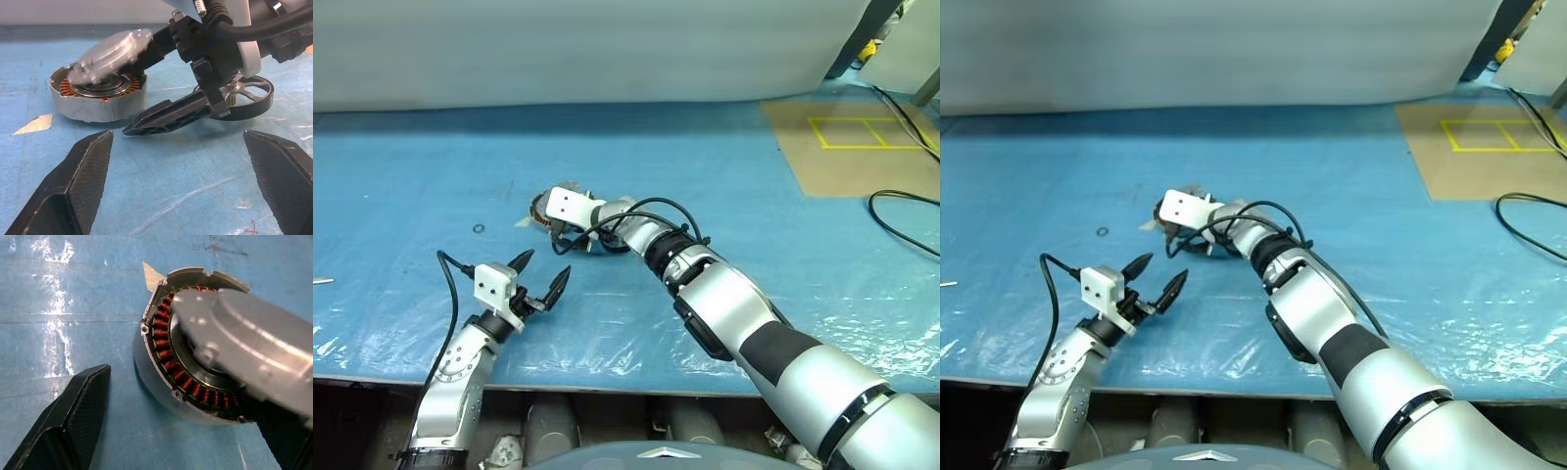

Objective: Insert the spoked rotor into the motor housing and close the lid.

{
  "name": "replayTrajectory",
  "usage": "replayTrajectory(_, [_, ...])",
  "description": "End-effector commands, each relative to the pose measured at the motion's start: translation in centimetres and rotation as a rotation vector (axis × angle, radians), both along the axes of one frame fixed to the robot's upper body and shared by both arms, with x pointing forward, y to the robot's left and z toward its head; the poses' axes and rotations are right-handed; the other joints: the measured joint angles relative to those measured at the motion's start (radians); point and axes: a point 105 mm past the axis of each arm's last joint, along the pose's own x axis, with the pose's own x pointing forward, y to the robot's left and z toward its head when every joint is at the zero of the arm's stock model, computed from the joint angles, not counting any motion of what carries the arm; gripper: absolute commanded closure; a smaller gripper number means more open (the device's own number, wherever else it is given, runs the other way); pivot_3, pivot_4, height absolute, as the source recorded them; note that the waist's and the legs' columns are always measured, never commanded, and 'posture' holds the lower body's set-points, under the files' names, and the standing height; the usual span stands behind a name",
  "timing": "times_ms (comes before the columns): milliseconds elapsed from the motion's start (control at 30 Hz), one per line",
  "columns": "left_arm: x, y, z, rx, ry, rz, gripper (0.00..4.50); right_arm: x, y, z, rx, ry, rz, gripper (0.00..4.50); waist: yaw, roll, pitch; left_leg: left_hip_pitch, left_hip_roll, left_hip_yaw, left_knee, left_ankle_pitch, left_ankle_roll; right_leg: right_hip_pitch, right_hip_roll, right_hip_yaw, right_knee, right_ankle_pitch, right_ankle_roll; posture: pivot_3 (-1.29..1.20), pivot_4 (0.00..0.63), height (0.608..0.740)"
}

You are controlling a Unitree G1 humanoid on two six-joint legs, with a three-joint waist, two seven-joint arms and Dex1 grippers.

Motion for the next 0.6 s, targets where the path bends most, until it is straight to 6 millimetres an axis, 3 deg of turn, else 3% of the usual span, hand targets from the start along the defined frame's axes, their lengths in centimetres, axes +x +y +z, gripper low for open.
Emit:
replayTrajectory(33, [0.0, 0.0, 0.6, 0.006, -0.033, -0.002, 0.00, -3.0, 4.5, 0.9, 0.022, 0.016, 0.151, 0.02, -0.002, 0.000, 0.000, 0.000, 0.000, 0.000, 0.000, 0.000, 0.000, 0.000, 0.000, 0.000, 0.000, 0.000, 0.000, 0.00, 0.150, 0.740])
replayTrajectory(267, [0.0, -0.1, 0.4, 0.007, -0.029, -0.006, 0.00, -2.7, 5.2, 2.4, 0.106, -0.043, 0.139, 0.02, -0.003, 0.000, 0.000, 0.000, 0.001, 0.000, 0.000, 0.000, 0.000, 0.000, 0.000, 0.000, 0.000, 0.000, 0.000, 0.00, 0.150, 0.740])
replayTrajectory(433, [0.0, -0.1, 0.3, 0.010, -0.024, -0.006, 0.00, -3.3, 5.7, 3.0, 0.194, 0.087, 0.139, 0.02, -0.001, 0.000, 0.000, -0.001, 0.000, 0.000, 0.000, 0.000, 0.000, 0.000, 0.000, 0.000, 0.000, 0.000, 0.000, 0.00, 0.150, 0.740])
replayTrajectory(533, [0.0, -0.1, 0.3, 0.010, -0.025, -0.005, 0.00, -2.8, 6.5, 5.5, 0.405, 0.185, 0.054, 0.02, 0.001, 0.000, 0.000, -0.001, 0.000, 0.000, 0.000, 0.000, 0.001, 0.000, 0.000, 0.000, 0.000, 0.000, 0.000, 0.00, 0.150, 0.740])
replayTrajectory(600, [0.0, -0.1, 0.3, 0.011, -0.024, -0.004, 0.00, -1.1, 6.2, 8.5, 0.604, 0.134, -0.090, 0.02, 0.003, 0.000, 0.000, 0.000, 0.000, 0.000, 0.000, 0.000, 0.001, 0.000, 0.000, 0.000, 0.000, 0.000, 0.000, 0.00, 0.150, 0.740])
